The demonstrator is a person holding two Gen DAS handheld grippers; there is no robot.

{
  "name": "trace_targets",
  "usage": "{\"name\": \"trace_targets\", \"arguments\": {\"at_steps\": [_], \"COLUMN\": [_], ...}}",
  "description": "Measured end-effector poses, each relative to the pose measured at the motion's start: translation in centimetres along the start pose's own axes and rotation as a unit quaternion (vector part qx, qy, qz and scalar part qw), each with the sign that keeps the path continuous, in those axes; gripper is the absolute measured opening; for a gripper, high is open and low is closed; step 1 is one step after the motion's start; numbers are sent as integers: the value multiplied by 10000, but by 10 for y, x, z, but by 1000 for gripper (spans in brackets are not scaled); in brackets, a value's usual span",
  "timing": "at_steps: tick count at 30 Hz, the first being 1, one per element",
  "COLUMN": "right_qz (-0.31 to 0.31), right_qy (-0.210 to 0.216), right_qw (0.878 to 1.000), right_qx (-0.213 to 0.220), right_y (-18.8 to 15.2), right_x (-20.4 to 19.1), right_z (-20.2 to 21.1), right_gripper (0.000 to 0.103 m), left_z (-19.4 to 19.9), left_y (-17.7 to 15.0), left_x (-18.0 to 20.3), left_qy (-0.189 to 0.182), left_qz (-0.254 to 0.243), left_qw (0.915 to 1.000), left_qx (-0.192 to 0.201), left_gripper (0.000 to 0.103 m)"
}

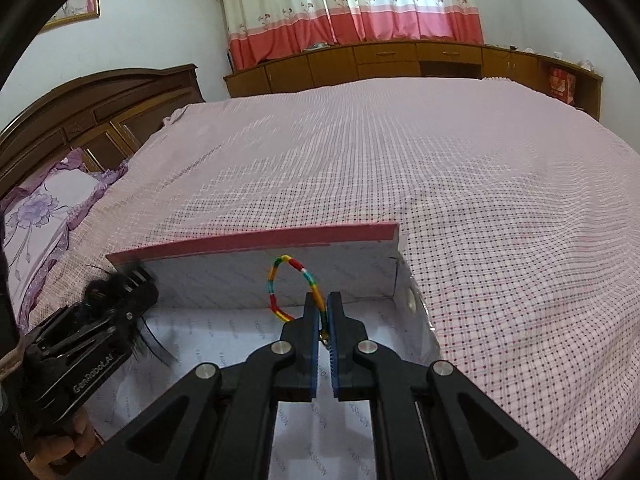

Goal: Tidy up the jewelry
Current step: 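Carry both held items into the shoebox and open both grippers, then withdraw both grippers from the box toward the remaining jewelry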

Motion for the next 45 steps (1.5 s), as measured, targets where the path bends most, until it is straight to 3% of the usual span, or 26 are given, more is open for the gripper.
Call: {"name": "trace_targets", "arguments": {"at_steps": [2,6,8,16,26,45], "right_qz": [3,-70,-124,-219,-206,-154], "right_qy": [3,-10,34,126,243,511], "right_qw": [10000,10000,9999,9995,9983,9968], "right_qx": [-28,-48,-21,164,486,600], "right_y": [0,1,2,7,7,-50], "right_x": [0,2,2,13,12,8], "right_z": [-3,-5,-1,29,93,180], "right_gripper": [7,27,30,30,31,33], "left_z": [-1,3,7,27,86,162], "left_y": [-1,-1,0,13,21,-28], "left_x": [-1,1,3,4,-1,-21], "left_qy": [26,-25,-57,-167,-183,-79], "left_qz": [41,105,98,108,106,138], "left_qw": [10000,9999,9999,9998,9995,9998], "left_qx": [-81,-66,-62,27,243,151], "left_gripper": [49,58,59,59,59,60]}}
Point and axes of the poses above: each gripper's, at about its wrist camera, not at the fingertips, and z roughly against the way its jaws point, x to its right, y to its top, the point moved 9 cm from there along -z, roughly the way its jaws point, and after that the axes turned 14 degrees about -y, right-handed, at the moved point
